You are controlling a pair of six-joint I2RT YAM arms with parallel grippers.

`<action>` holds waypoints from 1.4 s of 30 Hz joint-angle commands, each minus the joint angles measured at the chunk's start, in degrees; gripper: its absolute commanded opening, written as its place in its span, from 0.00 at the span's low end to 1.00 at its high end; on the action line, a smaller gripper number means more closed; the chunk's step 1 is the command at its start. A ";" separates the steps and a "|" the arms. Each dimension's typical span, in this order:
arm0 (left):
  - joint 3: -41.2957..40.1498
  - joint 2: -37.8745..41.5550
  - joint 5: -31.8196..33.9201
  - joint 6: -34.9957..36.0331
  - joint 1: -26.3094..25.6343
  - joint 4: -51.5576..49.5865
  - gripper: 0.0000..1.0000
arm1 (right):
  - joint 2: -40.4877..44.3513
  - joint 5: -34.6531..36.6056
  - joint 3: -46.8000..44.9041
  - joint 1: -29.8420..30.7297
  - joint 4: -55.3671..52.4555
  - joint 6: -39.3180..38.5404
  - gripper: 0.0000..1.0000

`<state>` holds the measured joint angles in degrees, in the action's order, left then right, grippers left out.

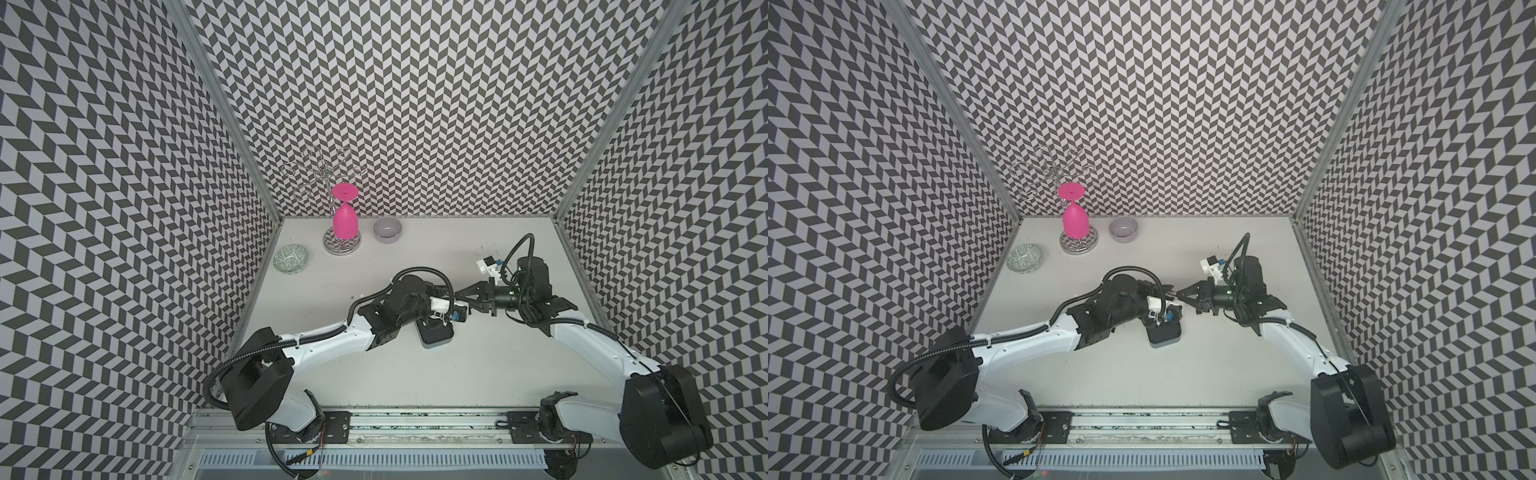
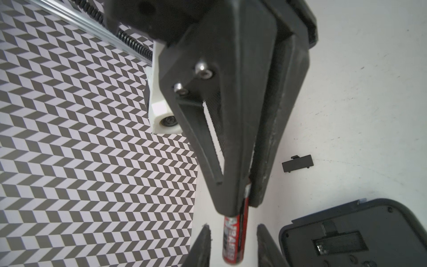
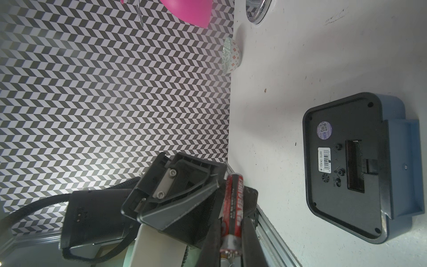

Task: Insert the battery into the alarm
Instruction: Pick up the battery at the center of the board, then install the battery in the alarm.

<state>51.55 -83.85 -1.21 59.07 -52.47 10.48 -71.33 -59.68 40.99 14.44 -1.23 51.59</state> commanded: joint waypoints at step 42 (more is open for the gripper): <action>-9.24 -7.48 -18.80 -91.11 17.50 -0.24 0.98 | -5.64 66.88 -3.19 32.87 1.85 -28.87 0.09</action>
<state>42.52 -91.18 -20.84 -31.20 -34.26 11.55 -75.77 3.22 35.38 46.28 -0.62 22.22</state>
